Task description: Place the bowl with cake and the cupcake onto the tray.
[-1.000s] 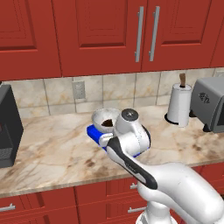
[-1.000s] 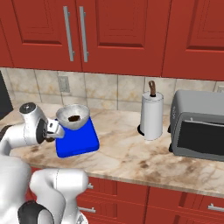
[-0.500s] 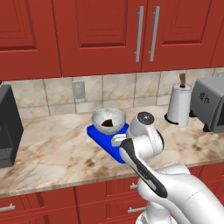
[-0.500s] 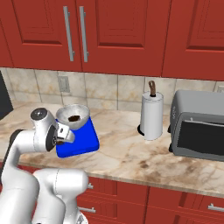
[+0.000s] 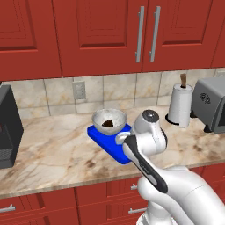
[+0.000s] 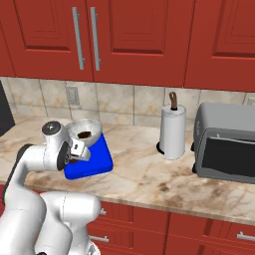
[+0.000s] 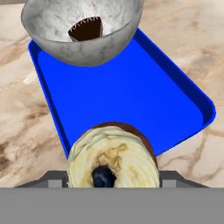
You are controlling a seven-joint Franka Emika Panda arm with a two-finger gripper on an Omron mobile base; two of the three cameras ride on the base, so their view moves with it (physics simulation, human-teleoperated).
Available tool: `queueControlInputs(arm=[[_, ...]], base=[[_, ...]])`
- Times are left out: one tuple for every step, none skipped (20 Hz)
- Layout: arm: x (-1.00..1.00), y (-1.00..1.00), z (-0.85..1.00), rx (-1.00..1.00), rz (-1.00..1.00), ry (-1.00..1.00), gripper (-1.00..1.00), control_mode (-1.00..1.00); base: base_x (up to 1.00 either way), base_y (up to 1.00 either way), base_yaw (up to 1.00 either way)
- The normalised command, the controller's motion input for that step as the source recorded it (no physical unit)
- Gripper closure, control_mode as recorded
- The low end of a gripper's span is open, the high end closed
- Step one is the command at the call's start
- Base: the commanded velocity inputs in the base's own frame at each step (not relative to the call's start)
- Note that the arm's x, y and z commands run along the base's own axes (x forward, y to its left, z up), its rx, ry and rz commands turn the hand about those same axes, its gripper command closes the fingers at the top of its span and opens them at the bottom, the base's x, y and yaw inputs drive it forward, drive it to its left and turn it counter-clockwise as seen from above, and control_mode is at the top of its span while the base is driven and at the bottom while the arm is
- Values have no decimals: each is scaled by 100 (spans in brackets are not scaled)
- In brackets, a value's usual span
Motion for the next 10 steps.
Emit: queueControlInputs(arm=[[16, -2, -3, 0, 0, 2, 100, -100], [13, 0, -7, 0, 0, 3, 100, -100], [14, 0, -10, 0, 0, 3, 100, -100], [16, 0, -11, 0, 0, 4, 100, -100], [17, 0, -15, 0, 0, 3, 100, -100], [16, 0, -16, 0, 0, 3, 100, -100], [13, 0, -21, 0, 0, 3, 100, -100], [14, 0, -22, 0, 0, 3, 100, -100], [9, 0, -23, 0, 0, 3, 100, -100], [9, 0, -23, 0, 0, 4, 100, -100]], base=[[0, 0, 0], [0, 0, 0], [0, 0, 0], [0, 0, 0], [0, 0, 0], [0, 0, 0], [0, 0, 0], [0, 0, 0], [0, 0, 0], [0, 0, 0]])
